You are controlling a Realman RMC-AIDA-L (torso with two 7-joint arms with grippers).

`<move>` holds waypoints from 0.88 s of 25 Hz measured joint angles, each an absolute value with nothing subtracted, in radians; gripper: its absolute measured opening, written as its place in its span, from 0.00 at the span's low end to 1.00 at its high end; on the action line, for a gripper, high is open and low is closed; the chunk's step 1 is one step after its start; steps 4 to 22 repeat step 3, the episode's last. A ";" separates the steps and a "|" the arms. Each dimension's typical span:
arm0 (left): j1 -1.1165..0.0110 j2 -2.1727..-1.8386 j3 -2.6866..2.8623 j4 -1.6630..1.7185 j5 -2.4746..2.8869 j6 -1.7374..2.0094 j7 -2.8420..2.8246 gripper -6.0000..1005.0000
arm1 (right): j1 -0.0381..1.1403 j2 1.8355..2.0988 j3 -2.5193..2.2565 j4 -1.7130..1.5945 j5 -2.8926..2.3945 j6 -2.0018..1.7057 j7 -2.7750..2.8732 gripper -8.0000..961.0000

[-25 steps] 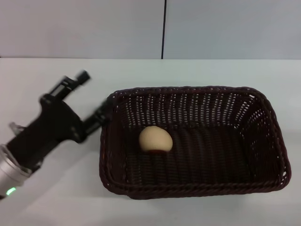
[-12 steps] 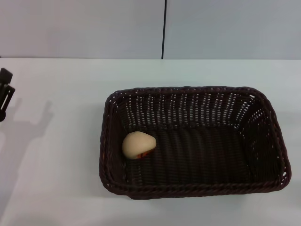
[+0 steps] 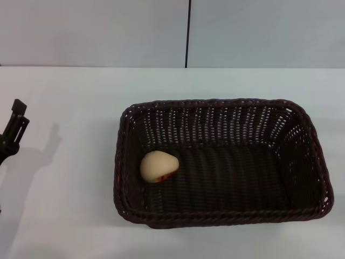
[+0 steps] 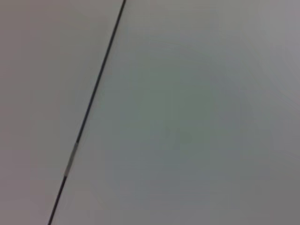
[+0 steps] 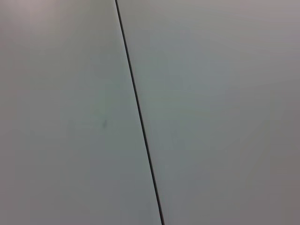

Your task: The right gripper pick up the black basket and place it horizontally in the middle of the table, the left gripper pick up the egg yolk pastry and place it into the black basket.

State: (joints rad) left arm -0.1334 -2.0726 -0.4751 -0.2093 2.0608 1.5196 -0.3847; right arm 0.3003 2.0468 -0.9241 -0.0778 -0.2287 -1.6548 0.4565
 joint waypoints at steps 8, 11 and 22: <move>-0.146 -2.071 -0.478 -0.197 2.063 1.520 -0.381 0.82 | 0.291 2.063 -0.919 -0.079 -0.229 -1.642 0.452 0.82; -0.146 -2.071 -0.478 -0.197 2.063 1.520 -0.381 0.82 | 0.291 2.063 -0.919 -0.079 -0.229 -1.642 0.452 0.82; -0.146 -2.071 -0.478 -0.197 2.063 1.520 -0.381 0.82 | 0.291 2.063 -0.919 -0.079 -0.229 -1.642 0.452 0.82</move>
